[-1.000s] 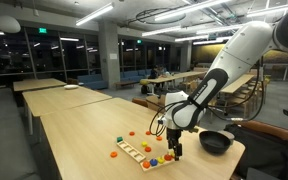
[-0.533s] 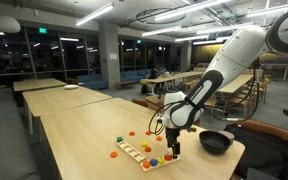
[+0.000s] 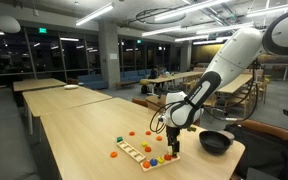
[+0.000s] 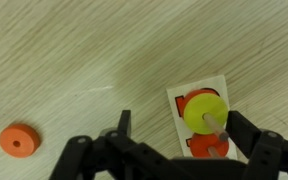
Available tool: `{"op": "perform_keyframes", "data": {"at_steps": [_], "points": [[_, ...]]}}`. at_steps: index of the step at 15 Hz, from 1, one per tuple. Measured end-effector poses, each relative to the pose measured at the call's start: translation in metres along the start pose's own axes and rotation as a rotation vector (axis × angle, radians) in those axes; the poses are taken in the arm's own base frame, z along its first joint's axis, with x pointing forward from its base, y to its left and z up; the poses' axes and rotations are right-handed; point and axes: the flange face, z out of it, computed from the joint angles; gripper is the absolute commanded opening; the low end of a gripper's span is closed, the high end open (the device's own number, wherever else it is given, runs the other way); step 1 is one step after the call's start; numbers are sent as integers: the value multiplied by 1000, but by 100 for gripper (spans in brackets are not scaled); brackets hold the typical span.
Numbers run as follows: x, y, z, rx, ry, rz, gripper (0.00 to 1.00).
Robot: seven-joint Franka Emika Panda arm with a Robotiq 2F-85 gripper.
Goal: Place the yellow ring at the front of the table on the wooden board, remove the yellow ring on the right from the wooden board
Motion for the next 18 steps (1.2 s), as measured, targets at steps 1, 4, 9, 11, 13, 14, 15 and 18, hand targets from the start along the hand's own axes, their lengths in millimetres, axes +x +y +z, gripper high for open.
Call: {"op": "perform_keyframes", "data": {"at_steps": [1,4,9,11,13,14,15,18], "points": [[0,0,0,-2,2,1,58],[1,1,-1,-10,10,0,35],[1,2,-2,-24,22,1,21],[0,3,-2,-28,26,3,21],[-1,3,-2,-34,31,6,21],[-3,4,-2,-36,33,9,21],[-5,5,-2,-40,35,13,21],[-14,8,-6,-53,44,29,21]]}}
